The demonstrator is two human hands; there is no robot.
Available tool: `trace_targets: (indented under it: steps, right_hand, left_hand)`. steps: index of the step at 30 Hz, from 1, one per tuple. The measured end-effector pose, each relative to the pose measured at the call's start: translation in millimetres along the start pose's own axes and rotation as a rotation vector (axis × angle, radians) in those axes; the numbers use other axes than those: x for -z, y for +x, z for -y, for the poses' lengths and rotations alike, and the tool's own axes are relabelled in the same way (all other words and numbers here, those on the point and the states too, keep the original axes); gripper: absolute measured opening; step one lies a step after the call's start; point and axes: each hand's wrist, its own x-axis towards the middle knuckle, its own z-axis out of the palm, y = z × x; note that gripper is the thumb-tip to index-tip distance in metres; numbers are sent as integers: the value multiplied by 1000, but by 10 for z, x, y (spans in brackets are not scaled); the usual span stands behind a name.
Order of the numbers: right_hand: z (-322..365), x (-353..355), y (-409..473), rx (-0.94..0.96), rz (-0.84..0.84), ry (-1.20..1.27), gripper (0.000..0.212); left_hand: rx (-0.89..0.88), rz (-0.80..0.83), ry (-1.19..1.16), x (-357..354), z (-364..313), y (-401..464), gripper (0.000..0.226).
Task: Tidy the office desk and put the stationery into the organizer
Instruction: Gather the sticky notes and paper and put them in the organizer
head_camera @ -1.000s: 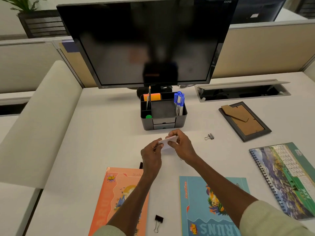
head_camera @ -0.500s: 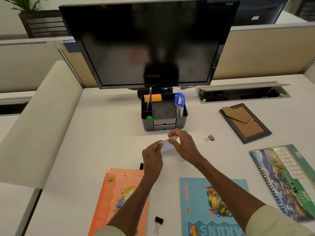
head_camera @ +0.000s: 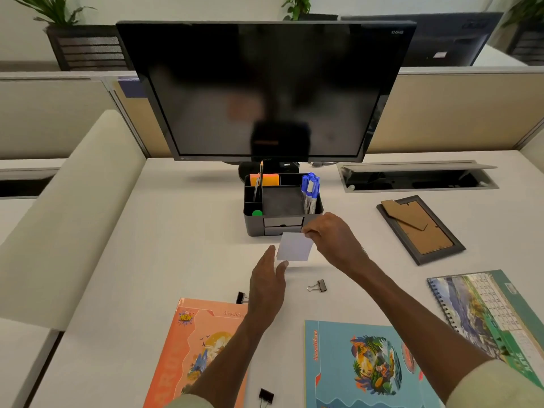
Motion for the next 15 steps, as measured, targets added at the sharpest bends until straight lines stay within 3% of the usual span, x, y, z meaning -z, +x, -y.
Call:
trace_targets:
  steps: [8,15]
  right_hand:
    - [-86,606,428,-100,-252,145,14]
    - [-244,836,969,-184,-392,131,17]
  left_hand:
    - [-181,57,452,-255,300,-10,64]
    - [-165,50,567,-335,302,-6,72]
